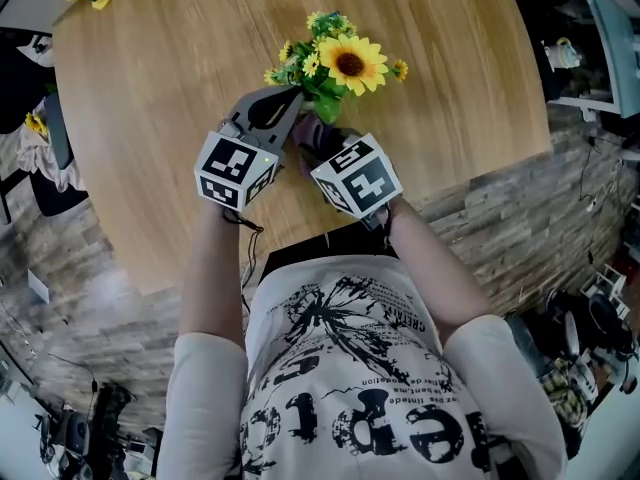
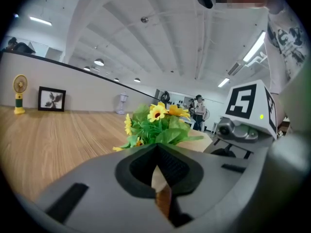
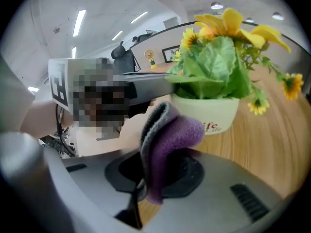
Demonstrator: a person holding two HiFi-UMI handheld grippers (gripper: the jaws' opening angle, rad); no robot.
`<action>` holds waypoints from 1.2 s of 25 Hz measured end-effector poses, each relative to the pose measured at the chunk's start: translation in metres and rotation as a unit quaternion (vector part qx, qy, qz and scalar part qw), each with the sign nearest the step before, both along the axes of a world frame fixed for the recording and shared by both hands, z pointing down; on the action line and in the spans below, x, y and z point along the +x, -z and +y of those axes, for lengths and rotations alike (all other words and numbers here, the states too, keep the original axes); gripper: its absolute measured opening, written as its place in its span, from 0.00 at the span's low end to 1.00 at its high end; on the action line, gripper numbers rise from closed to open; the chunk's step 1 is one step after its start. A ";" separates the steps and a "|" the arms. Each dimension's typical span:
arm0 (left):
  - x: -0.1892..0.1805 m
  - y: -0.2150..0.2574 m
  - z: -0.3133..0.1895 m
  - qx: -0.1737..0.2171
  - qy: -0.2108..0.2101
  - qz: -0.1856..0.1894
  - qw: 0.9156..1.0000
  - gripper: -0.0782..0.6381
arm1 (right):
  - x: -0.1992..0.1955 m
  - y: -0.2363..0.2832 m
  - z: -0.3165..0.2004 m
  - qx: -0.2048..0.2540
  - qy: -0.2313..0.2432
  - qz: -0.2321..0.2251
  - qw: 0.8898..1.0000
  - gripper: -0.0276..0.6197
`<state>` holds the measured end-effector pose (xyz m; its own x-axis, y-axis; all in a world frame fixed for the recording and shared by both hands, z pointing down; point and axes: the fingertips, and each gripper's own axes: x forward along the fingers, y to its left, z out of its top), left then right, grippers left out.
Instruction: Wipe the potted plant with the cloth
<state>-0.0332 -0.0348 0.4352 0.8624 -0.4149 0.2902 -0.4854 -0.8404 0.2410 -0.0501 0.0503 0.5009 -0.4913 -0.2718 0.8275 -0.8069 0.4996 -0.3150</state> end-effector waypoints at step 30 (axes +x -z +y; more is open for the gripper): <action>-0.010 -0.002 0.001 -0.050 0.177 -0.034 0.982 0.11 | 0.196 0.036 -0.156 0.118 0.041 0.134 0.983 0.16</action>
<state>-0.0427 -0.0341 0.4376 0.6463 -0.6524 0.3959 -0.7610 -0.5895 0.2710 0.1462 -0.1056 0.4647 -0.2917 -0.4398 0.8494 -0.7991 0.6001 0.0363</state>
